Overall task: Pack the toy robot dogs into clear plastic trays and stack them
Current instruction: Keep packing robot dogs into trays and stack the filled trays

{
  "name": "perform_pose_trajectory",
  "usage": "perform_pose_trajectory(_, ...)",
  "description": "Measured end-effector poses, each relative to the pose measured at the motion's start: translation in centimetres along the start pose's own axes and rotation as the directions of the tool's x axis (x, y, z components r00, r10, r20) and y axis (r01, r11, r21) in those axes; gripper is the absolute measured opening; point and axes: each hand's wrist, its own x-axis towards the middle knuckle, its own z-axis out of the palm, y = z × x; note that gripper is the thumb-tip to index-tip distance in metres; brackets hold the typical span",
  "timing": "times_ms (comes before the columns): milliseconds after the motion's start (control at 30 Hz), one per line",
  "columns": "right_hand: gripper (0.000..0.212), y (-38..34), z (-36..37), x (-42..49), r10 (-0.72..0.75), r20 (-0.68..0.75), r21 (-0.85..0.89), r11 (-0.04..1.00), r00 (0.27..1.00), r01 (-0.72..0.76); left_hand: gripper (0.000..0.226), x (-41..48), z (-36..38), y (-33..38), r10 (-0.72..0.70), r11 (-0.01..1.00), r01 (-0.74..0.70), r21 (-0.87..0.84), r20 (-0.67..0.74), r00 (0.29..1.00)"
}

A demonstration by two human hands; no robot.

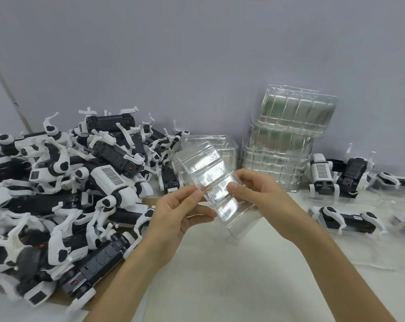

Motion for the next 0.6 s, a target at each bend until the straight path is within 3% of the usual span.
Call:
perform_pose_trajectory(167,0.013,-0.09,0.02,-0.09,-0.011,0.005,-0.001,1.0,1.0,0.011,0.022,0.07,-0.09,-0.02,0.009,1.0,-0.009,0.02,0.002,1.0)
perform_pose_trajectory(367,0.014,-0.04,0.34,0.02,-0.009,-0.018,-0.052,0.999,1.0,0.008,0.029,0.2,-0.21,-0.2,0.041,0.988,-0.023,0.155,-0.113,0.993)
perform_pose_trajectory(600,0.016,0.16,0.42,0.08,-0.004,-0.034,-0.167,0.986,0.999,-0.002,0.016,0.19,-0.44,-0.63,0.017,0.979,0.006,0.206,-0.111,0.994)
